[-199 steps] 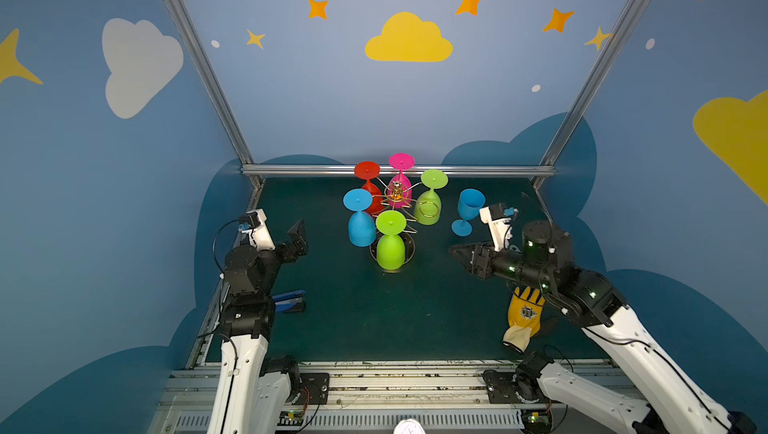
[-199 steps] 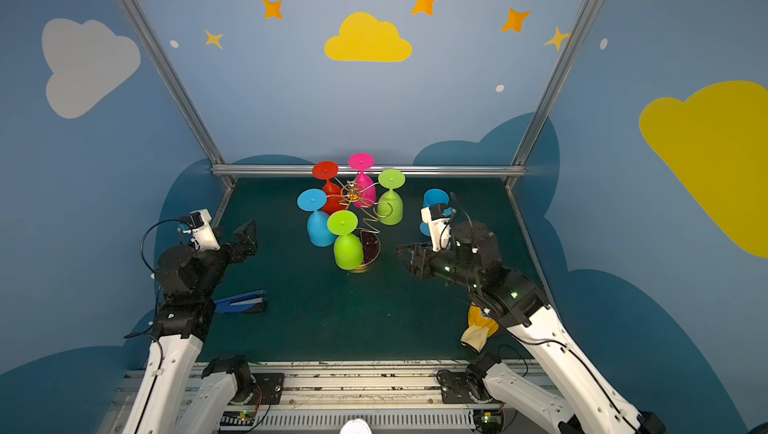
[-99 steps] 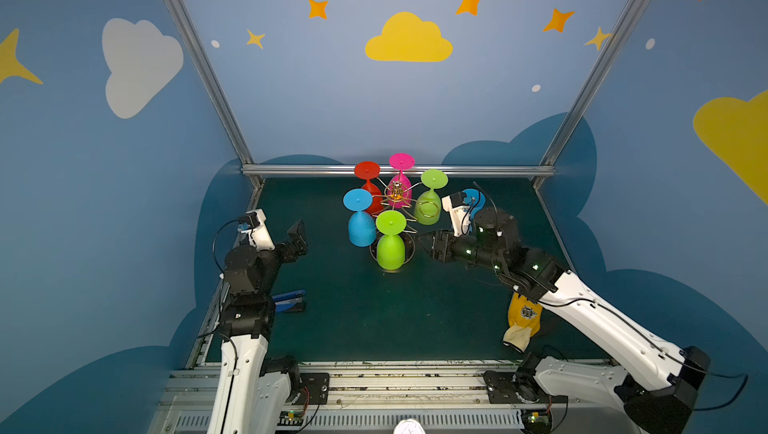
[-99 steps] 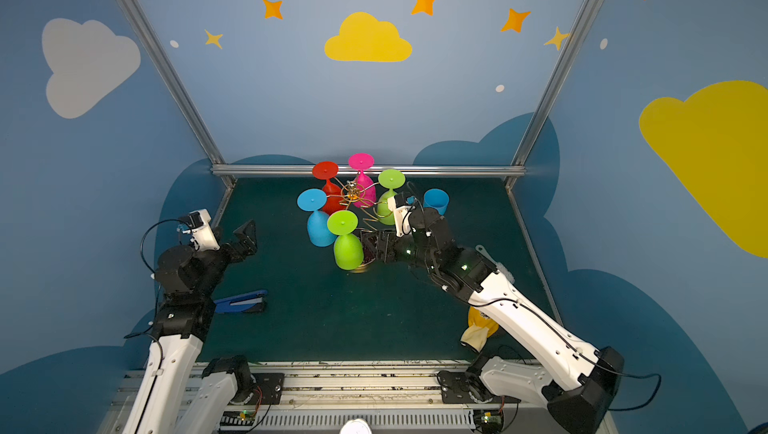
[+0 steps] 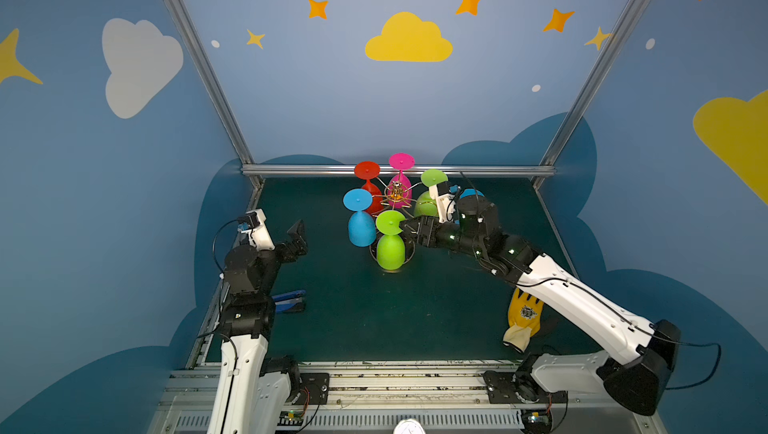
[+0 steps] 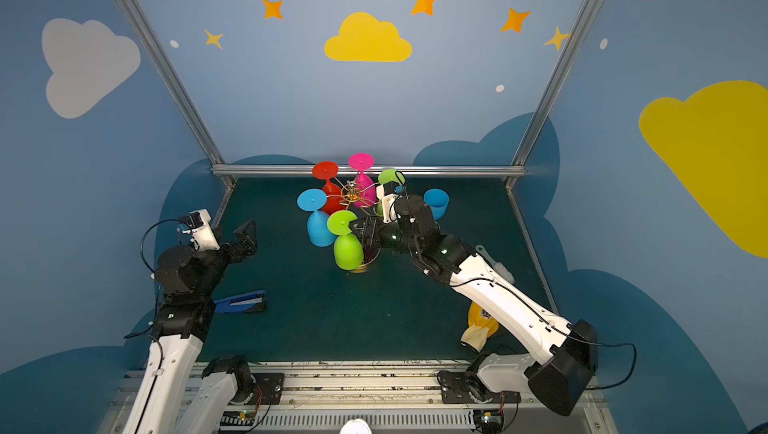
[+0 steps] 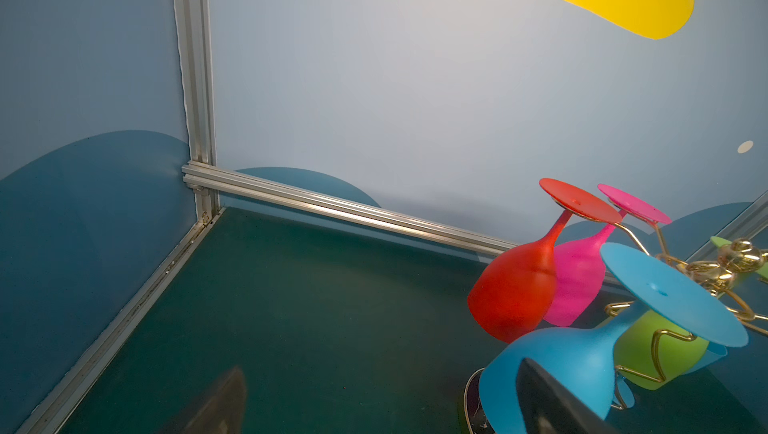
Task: Take the wine glass off the wine glass rack
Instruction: 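Close the right gripper on the lime green glass stem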
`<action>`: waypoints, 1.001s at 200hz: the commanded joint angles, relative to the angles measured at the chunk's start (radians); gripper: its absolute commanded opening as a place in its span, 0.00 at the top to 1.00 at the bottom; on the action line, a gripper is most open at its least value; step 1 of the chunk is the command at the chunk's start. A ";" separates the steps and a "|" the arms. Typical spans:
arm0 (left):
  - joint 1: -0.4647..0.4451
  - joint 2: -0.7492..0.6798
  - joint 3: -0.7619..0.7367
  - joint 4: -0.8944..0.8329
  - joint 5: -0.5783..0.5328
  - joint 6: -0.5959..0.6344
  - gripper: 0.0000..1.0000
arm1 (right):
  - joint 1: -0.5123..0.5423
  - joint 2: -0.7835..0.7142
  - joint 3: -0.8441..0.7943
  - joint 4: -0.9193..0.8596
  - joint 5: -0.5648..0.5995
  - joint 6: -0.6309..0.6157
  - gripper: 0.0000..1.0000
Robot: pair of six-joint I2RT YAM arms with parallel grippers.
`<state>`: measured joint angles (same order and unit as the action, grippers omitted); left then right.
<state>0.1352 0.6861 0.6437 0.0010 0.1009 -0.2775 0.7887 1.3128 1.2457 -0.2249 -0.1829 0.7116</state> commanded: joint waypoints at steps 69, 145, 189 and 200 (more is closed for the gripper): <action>0.003 -0.006 0.007 0.010 -0.004 -0.007 0.00 | -0.014 0.071 0.028 0.107 -0.072 0.095 0.59; 0.003 -0.012 0.006 0.011 -0.007 -0.004 0.00 | -0.046 0.074 0.015 0.136 -0.119 0.155 0.92; 0.003 -0.016 0.007 0.011 -0.010 -0.002 0.00 | -0.057 0.064 0.005 0.171 -0.149 0.199 1.00; 0.003 -0.019 0.006 0.011 -0.010 -0.002 0.00 | -0.060 0.063 0.004 0.186 -0.160 0.213 1.00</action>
<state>0.1352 0.6785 0.6437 0.0013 0.0971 -0.2790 0.7391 1.3800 1.2530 -0.0666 -0.3172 0.8940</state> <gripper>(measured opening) 0.997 0.051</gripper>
